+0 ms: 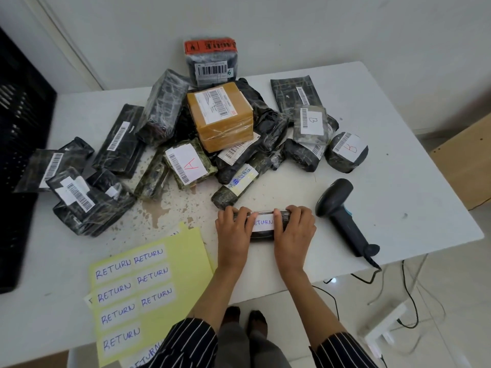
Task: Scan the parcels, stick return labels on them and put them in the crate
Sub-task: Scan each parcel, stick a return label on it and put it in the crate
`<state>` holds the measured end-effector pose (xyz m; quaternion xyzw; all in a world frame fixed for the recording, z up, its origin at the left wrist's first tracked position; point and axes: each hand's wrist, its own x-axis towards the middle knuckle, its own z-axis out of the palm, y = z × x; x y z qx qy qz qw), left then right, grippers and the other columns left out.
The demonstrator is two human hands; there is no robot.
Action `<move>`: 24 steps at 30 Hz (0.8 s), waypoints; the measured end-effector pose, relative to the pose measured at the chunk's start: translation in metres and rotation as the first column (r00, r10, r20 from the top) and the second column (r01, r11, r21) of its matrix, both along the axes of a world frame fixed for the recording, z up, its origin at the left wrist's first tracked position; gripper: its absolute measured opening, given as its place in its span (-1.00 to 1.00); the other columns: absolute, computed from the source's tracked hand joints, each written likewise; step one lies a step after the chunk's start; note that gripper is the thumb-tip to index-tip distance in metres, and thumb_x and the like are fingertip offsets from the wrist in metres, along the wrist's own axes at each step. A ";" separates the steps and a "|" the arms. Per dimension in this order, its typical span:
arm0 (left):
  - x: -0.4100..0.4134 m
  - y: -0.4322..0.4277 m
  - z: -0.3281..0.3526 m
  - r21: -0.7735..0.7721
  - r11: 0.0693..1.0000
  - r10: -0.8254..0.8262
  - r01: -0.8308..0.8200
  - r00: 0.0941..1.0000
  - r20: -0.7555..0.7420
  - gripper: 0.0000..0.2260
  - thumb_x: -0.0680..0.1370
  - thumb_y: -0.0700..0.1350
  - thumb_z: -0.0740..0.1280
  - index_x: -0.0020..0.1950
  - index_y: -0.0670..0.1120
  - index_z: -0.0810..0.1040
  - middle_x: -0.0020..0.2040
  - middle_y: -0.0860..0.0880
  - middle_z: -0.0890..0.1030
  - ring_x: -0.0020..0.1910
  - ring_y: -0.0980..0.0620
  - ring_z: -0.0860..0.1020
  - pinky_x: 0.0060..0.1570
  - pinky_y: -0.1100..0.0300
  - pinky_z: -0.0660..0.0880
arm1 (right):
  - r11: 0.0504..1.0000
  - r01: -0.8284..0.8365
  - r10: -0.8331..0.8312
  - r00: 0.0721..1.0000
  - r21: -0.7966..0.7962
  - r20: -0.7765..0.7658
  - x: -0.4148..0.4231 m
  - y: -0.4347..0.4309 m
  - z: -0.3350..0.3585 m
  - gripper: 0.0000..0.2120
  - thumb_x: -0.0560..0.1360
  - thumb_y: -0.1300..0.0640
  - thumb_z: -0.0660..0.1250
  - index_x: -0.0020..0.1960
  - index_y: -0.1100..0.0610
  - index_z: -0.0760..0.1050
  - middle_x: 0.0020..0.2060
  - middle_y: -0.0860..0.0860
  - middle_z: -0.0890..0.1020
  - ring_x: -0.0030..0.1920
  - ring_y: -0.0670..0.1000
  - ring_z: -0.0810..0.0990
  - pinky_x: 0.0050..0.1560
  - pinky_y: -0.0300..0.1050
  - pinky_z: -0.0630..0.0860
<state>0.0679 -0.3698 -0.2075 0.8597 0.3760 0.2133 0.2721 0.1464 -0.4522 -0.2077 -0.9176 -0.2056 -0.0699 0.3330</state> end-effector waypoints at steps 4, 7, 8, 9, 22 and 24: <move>0.002 0.001 -0.001 0.001 1.000 0.012 -0.012 0.999 0.030 -0.55 0.65 0.05 -0.06 -0.10 -0.18 0.52 -0.18 -0.11 0.47 -0.16 0.02 0.29 -0.23 0.06 0.41 | 0.999 -0.024 0.023 1.000 -0.029 -0.008 0.003 0.000 -0.001 -0.65 0.59 0.04 0.01 -0.03 0.25 0.47 -0.09 0.16 0.49 -0.12 0.10 0.39 -0.11 -0.07 0.30; 0.001 0.002 0.002 -0.025 1.000 -0.009 0.010 1.000 0.026 -0.54 0.64 0.05 -0.07 -0.07 -0.18 0.53 -0.15 -0.12 0.47 -0.15 -0.02 0.35 -0.20 0.02 0.43 | 0.998 -0.059 0.059 0.997 0.007 -0.058 0.004 -0.004 0.004 -0.63 0.58 0.04 -0.03 -0.02 0.24 0.46 -0.07 0.14 0.48 -0.09 0.09 0.38 -0.08 0.00 0.36; -0.002 0.003 0.003 -0.037 0.999 -0.025 0.026 0.999 0.026 -0.57 0.62 0.05 -0.04 -0.05 -0.17 0.54 -0.13 -0.11 0.47 -0.14 -0.04 0.38 -0.17 0.00 0.43 | 0.996 -0.077 0.080 0.993 0.032 -0.087 0.004 -0.007 0.006 -0.62 0.57 -0.02 0.00 0.01 0.23 0.46 -0.05 0.12 0.47 -0.06 0.08 0.38 -0.03 0.00 0.36; -0.005 0.004 0.003 -0.063 0.996 -0.054 0.056 0.998 0.021 -0.58 0.59 0.08 -0.01 -0.01 -0.15 0.54 -0.10 -0.09 0.46 -0.12 -0.03 0.39 -0.11 0.02 0.40 | 0.994 -0.104 0.107 0.989 0.037 -0.099 0.004 -0.011 0.006 -0.59 0.55 -0.10 0.05 0.05 0.22 0.46 -0.03 0.10 0.46 -0.03 0.05 0.38 0.01 -0.05 0.33; -0.040 0.023 0.074 -0.338 0.926 -0.139 0.170 0.984 0.114 -0.83 0.63 -0.07 0.15 0.11 -0.07 0.50 -0.01 0.04 0.41 0.06 0.05 0.40 -0.05 0.33 0.28 | 0.903 -0.284 0.403 0.821 0.323 -0.405 0.007 -0.026 0.070 -0.89 0.55 0.10 0.28 0.07 0.04 0.49 0.02 -0.04 0.52 0.06 -0.04 0.43 0.07 -0.20 0.38; -0.053 0.029 0.102 -0.318 0.931 -0.125 0.181 0.974 0.188 -0.89 0.61 -0.07 0.21 0.06 -0.04 0.51 -0.03 0.10 0.45 0.00 0.11 0.45 -0.11 0.34 0.33 | 0.849 -0.328 0.514 0.694 0.413 -0.505 0.006 -0.024 0.098 -0.96 0.54 0.12 0.30 -0.03 0.06 0.51 -0.04 -0.03 0.59 -0.02 -0.04 0.54 -0.06 -0.24 0.46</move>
